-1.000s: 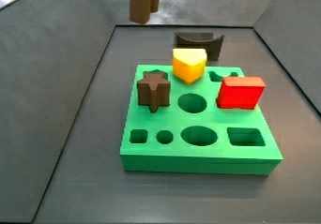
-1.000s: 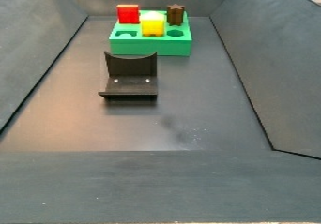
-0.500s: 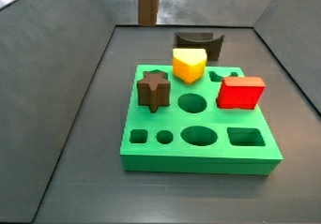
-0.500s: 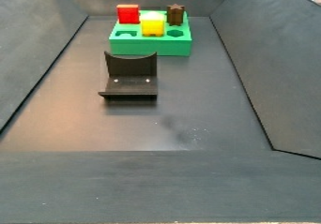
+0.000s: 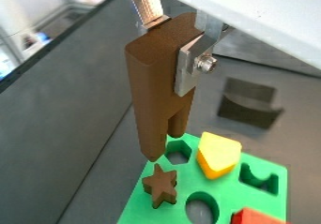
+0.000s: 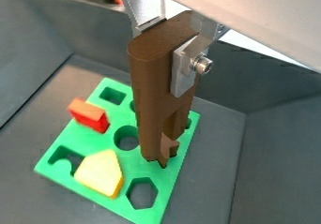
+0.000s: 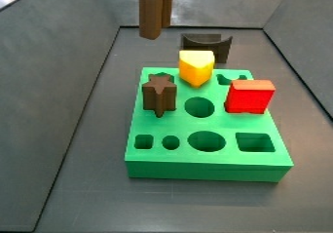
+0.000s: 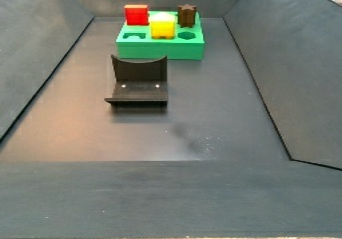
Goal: Pick up the square-circle object. Move up. Rotate the square-circle object. Place the square-circle object on the fixture. Regrasp the square-circle object. Move to above the board. Insert the square-circle object.
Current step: Insert the square-circle object.
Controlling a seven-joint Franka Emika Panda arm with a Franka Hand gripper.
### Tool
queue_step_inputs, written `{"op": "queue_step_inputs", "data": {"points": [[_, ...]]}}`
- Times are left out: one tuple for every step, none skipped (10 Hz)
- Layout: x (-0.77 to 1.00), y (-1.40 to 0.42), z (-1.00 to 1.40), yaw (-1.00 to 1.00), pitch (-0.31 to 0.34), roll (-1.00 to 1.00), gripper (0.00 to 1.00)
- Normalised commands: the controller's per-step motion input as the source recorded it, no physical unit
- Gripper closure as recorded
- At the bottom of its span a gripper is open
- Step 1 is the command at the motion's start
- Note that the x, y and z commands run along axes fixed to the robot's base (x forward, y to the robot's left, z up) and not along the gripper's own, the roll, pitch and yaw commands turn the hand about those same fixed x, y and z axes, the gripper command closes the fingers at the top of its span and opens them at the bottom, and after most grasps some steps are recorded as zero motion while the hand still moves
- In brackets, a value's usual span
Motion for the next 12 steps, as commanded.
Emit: {"op": "queue_step_inputs", "data": {"points": [[0.01, -0.22, -0.17, -0.96, -0.001, 0.00, 1.00], [0.04, -0.32, -0.25, -0.88, -0.053, 0.00, 1.00], [0.03, -0.44, -0.36, -0.77, -0.141, 0.00, 1.00], [0.00, -0.52, -0.43, -0.69, -0.210, 0.00, 1.00], [0.00, -0.48, -0.31, -0.75, -0.154, 0.00, 1.00], [0.00, -0.47, -0.28, -0.77, -0.139, 0.00, 1.00], [0.00, -0.39, -0.23, -0.85, -0.091, 0.00, 1.00], [0.00, -0.33, -0.24, -0.89, -0.080, 0.00, 1.00], [0.00, -0.25, -0.29, -0.93, -0.096, 0.00, 1.00], [0.00, -0.17, -0.32, -0.98, -0.099, 0.00, 1.00], [0.00, -0.10, -0.34, -1.00, -0.093, 0.00, 1.00], [0.00, -0.05, -0.39, -1.00, -0.110, -0.01, 1.00]]}}
